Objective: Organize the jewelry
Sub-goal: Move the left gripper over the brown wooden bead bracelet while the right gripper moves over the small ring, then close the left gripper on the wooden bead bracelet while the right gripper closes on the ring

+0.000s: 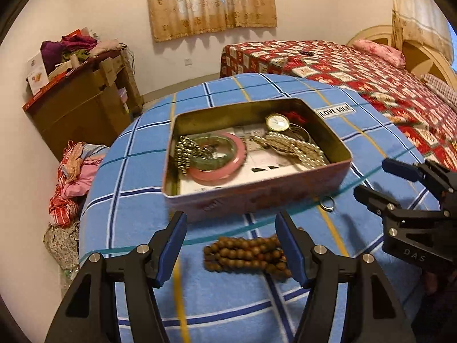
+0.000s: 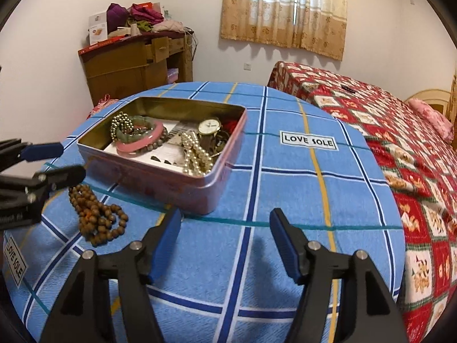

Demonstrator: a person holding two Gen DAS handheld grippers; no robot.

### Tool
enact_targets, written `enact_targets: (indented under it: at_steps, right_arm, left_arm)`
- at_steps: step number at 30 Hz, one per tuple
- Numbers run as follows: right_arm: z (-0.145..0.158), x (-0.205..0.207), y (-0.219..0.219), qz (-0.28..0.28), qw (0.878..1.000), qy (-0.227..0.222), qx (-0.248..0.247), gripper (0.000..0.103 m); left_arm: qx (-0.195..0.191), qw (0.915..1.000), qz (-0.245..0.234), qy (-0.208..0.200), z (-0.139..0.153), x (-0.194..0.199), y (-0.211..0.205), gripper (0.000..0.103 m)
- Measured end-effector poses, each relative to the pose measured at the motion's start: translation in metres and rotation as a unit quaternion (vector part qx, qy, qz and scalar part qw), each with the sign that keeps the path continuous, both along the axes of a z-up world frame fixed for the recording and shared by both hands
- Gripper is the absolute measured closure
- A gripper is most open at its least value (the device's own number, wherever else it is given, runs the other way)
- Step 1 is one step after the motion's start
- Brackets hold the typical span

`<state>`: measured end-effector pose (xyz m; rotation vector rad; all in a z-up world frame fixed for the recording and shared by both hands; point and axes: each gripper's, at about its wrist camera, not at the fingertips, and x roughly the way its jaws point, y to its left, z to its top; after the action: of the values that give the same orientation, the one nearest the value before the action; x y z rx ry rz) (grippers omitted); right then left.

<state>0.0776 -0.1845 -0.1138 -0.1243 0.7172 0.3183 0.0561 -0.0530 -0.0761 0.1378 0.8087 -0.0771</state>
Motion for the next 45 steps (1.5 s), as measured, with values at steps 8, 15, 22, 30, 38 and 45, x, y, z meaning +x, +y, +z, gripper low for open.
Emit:
enact_targets:
  at_steps: [8,15,22,30,38,45]
  right_arm:
    - [-0.005,0.001,-0.005,-0.016,1.0,0.004,0.002,0.032]
    - [-0.005,-0.001,0.002,-0.004,1.0,0.008,-0.006,0.032]
    - [-0.006,0.002,0.024,0.021,0.999,0.032,-0.01,0.032]
    - [-0.011,0.016,0.037,0.016,0.998,0.066,-0.016,0.032]
    - [-0.017,0.02,0.039,0.019,0.996,0.089,-0.021,0.059]
    - [-0.017,0.009,0.044,0.042,0.996,0.078,-0.03,0.081]
  left_arm:
    - [0.022,0.9995,-0.014,0.019,-0.021,0.002,-0.015,0.038]
    - [0.035,0.9992,0.004,0.022,-0.028,0.005,0.006,0.033]
    - [0.012,0.9991,0.03,0.027,-0.03,0.006,0.043,0.031]
    - [-0.002,0.9995,0.02,0.024,-0.035,0.007,0.043,0.029]
    - [-0.015,0.9996,0.014,0.017,-0.036,0.006,0.046,0.031]
    - [-0.021,0.9997,0.004,0.015,-0.034,-0.001,0.044,0.037]
